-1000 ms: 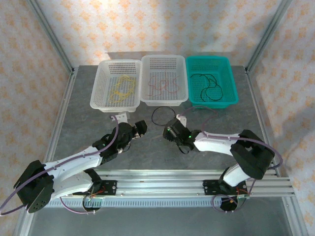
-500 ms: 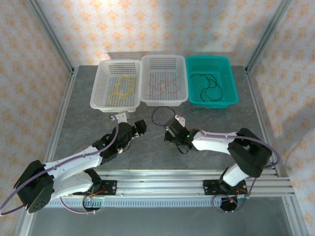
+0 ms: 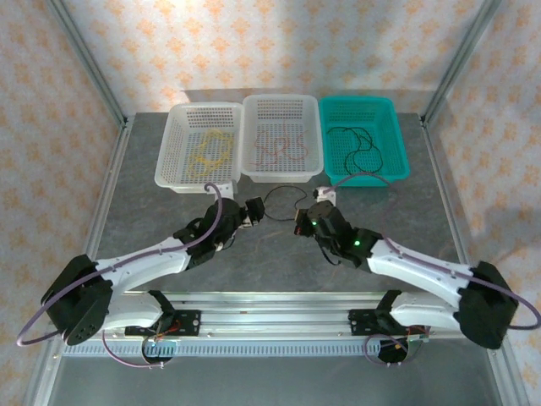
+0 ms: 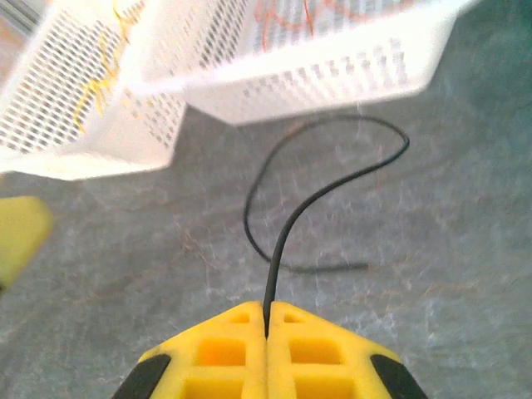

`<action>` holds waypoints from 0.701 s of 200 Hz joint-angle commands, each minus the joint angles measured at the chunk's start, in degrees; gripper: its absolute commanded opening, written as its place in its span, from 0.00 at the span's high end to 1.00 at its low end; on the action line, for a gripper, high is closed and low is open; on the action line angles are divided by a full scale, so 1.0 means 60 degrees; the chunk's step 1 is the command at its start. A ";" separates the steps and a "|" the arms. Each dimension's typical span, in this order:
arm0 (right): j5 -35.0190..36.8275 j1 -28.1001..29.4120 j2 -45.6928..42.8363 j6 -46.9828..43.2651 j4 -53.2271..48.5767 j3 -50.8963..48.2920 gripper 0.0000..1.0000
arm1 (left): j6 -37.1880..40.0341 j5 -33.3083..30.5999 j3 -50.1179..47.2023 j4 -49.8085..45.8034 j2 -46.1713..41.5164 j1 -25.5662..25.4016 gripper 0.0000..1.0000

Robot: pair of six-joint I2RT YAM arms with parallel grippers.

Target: Untangle the cables

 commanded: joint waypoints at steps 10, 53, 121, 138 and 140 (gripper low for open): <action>0.1059 0.0037 -0.1214 -0.1202 -0.0848 0.0301 1.00 | 0.0306 0.0439 0.0408 0.0707 0.0153 -0.0057 0.19; 0.1368 0.0038 -0.2177 -0.1750 -0.1519 0.1283 1.00 | 0.0417 0.0484 0.0737 0.0881 0.0331 -0.0332 0.19; 0.2876 0.0036 -0.2433 -0.2764 -0.2224 0.3081 1.00 | 0.1203 0.0417 0.2096 0.0734 0.0777 -0.0871 0.18; 0.3477 0.0034 -0.2412 -0.3060 -0.2286 0.3436 1.00 | 0.1198 0.0704 0.2467 0.0786 0.0958 -0.0868 0.17; 0.3546 0.0043 -0.2412 -0.3091 -0.2294 0.3480 1.00 | 0.1196 0.0736 0.2505 0.0780 0.0979 -0.0867 0.17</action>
